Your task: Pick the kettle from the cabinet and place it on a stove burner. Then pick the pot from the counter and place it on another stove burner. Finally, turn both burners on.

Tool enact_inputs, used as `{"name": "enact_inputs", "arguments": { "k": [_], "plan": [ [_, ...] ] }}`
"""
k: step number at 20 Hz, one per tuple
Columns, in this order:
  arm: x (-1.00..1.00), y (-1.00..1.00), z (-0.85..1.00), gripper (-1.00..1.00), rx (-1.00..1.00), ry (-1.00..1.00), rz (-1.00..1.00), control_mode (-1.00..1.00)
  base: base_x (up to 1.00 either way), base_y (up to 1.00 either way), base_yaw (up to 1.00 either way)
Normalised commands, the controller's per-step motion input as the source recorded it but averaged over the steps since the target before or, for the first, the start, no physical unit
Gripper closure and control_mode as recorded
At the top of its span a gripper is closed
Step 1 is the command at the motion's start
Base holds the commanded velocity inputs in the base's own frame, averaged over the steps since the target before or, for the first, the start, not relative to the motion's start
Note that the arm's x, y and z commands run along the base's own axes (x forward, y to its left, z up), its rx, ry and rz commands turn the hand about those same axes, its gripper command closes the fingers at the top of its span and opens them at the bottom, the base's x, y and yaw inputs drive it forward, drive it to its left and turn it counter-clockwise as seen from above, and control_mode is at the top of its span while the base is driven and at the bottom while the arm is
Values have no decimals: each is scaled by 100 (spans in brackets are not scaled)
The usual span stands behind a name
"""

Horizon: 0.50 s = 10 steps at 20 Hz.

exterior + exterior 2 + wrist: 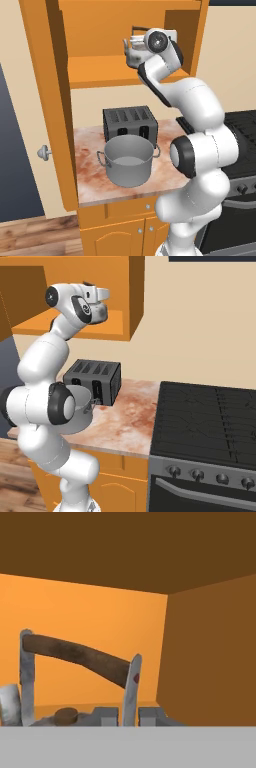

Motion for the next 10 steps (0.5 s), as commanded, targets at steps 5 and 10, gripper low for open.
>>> {"name": "enact_inputs", "arguments": {
  "k": [5, 10],
  "plan": [
    [-13, 7, 0, 100, 0, 0, 0, -100, 0, 0, 0],
    [-28, 1, 0, 100, 1, 0, 0, -100, 0, 0, 0]
  ]
}}
